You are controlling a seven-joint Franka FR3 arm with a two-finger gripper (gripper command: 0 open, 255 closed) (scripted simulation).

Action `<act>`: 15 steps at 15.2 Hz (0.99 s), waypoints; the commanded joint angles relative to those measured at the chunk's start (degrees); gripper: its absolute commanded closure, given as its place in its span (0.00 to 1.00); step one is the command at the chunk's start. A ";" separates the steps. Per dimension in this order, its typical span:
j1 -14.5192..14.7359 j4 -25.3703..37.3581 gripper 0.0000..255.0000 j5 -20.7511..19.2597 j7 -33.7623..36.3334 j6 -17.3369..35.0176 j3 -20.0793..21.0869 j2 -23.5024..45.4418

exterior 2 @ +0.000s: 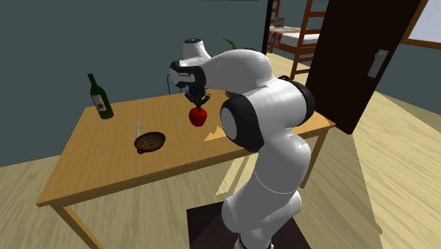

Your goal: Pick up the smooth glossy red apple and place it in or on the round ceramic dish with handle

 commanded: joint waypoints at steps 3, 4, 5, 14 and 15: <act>2.04 5.64 1.00 -1.66 5.77 -2.38 3.24 3.78; 2.60 7.30 1.00 -2.19 7.18 -3.09 4.00 4.91; 3.18 9.05 1.00 -2.75 8.58 -3.84 4.75 6.10; 10.40 29.52 1.00 -9.70 20.51 -12.85 10.15 20.10; 11.57 32.52 1.00 -10.66 21.66 -14.20 10.51 22.09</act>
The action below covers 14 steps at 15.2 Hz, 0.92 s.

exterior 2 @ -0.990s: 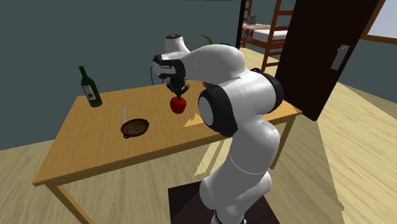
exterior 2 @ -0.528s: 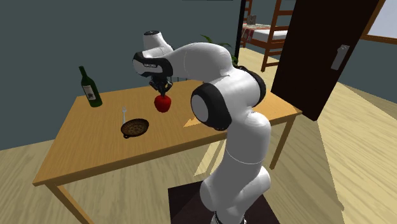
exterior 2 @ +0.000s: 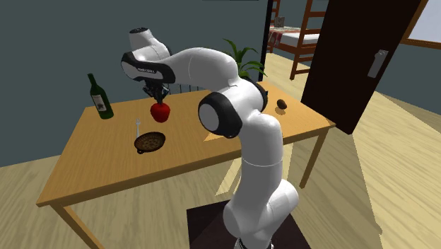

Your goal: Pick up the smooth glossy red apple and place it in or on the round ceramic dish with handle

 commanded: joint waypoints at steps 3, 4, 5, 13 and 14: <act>5.13 12.55 1.00 -3.93 4.29 -5.67 1.19 8.24; 6.78 16.74 1.00 -5.06 5.11 -7.56 1.32 10.85; 8.64 21.49 1.00 -6.23 5.78 -9.68 1.32 13.73; 9.68 19.00 1.00 -7.00 7.87 -5.98 1.27 15.37; 9.42 17.68 1.00 -6.92 8.05 -5.02 1.29 15.04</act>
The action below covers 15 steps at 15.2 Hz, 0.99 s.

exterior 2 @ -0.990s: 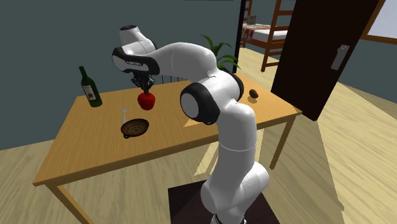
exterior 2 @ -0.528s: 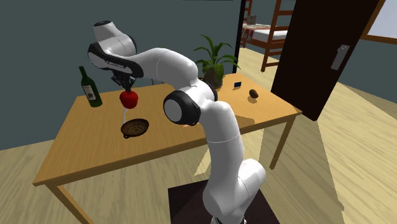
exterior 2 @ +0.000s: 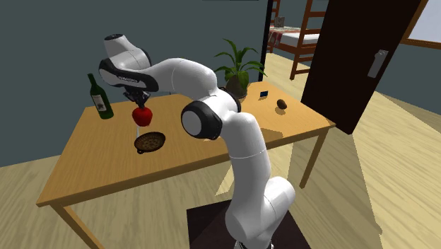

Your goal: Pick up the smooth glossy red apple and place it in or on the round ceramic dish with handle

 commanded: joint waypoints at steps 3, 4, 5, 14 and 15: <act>-0.72 -4.59 1.00 0.17 0.78 3.60 0.06 -0.94; -0.90 -5.69 1.00 0.20 0.95 4.48 0.06 -1.15; -1.07 -6.76 1.00 0.23 1.11 5.34 0.06 -1.34; -2.15 -14.86 1.00 -0.01 2.61 12.50 -0.11 -2.11; -2.23 -15.62 1.00 -0.08 2.78 13.24 -0.14 -2.10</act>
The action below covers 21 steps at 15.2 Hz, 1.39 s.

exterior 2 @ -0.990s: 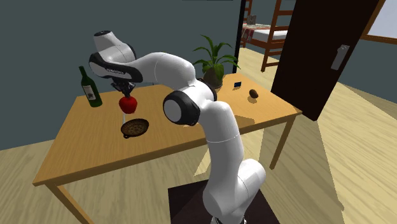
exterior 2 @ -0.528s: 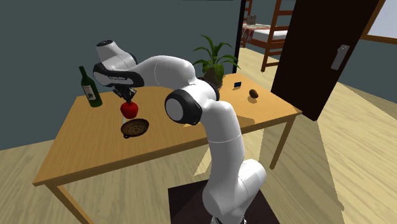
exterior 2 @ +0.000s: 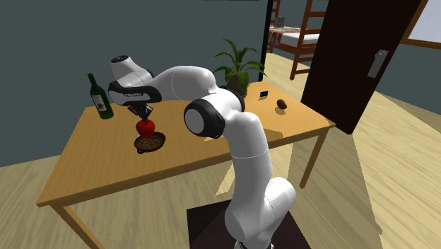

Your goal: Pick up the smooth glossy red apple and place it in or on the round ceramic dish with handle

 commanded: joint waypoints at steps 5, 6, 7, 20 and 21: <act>-0.41 -3.62 1.00 -0.30 0.78 3.45 -0.15 -0.13; -0.41 -3.62 1.00 -0.31 0.78 3.44 -0.15 -0.12; -0.41 -3.61 1.00 -0.31 0.78 3.44 -0.15 -0.12; 0.07 -0.42 0.00 0.51 0.15 -1.26 0.38 -1.73; 0.24 0.59 0.00 0.67 -0.01 -2.56 0.49 -2.04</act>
